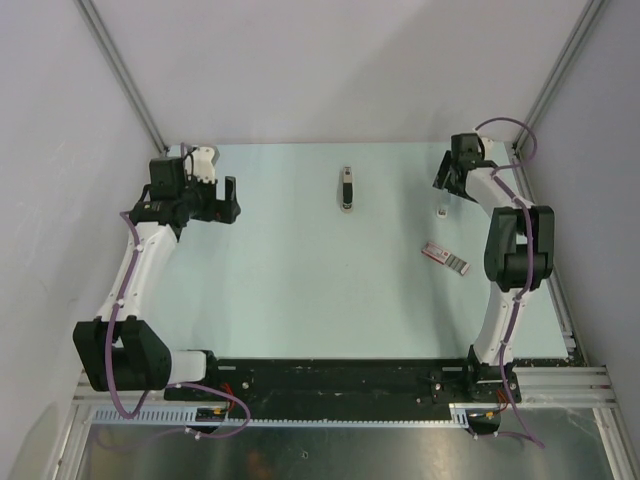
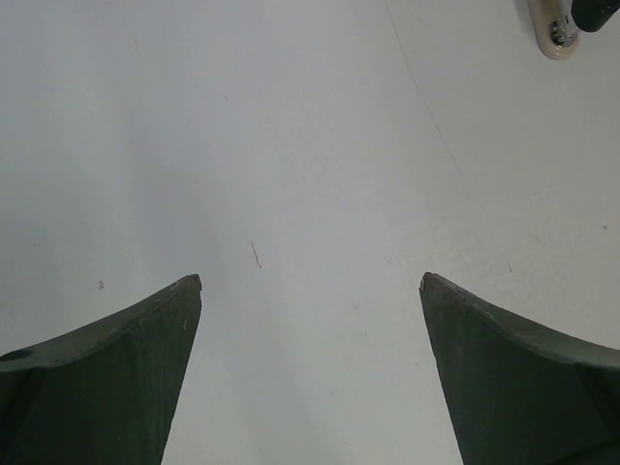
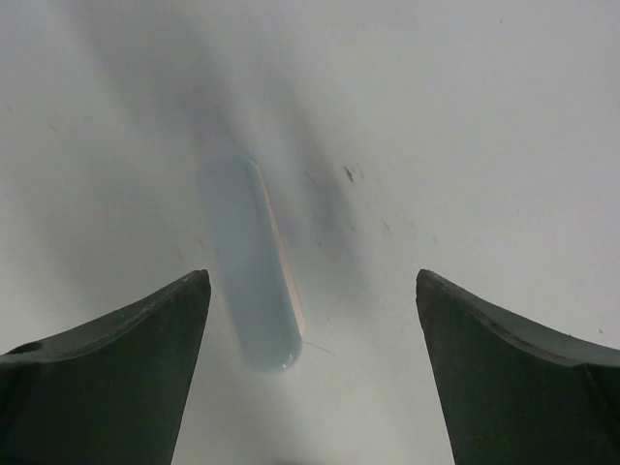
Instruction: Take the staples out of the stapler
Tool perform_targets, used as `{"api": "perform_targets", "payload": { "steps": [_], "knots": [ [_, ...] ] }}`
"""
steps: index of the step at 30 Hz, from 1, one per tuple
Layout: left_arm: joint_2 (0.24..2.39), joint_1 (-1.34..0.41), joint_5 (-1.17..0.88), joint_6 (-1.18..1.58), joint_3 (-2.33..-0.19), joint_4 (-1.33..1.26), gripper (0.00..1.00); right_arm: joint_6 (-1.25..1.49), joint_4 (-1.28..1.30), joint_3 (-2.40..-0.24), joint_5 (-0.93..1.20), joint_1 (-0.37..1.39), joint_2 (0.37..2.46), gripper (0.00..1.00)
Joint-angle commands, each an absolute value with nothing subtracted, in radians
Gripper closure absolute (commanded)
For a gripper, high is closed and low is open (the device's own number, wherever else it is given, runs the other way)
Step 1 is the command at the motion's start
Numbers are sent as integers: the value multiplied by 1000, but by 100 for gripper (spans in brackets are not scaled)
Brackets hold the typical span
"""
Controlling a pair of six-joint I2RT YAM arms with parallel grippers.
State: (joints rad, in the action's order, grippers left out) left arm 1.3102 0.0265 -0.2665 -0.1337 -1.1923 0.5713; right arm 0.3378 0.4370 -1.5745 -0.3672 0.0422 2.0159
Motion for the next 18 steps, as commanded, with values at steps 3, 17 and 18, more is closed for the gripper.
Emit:
{"api": "perform_targets", "payload": {
  "steps": [3, 17, 18],
  "knots": [
    [1294, 34, -295, -127, -1188, 570, 0, 322, 452, -1672, -279, 26, 2079, 15],
    [1305, 34, -276, -174, -1143, 567, 5, 318, 470, -1689, -249, 63, 2127, 31],
    [1305, 34, -275, -177, -1141, 567, 6, 318, 472, -1693, -247, 64, 2131, 32]
  ]
}}
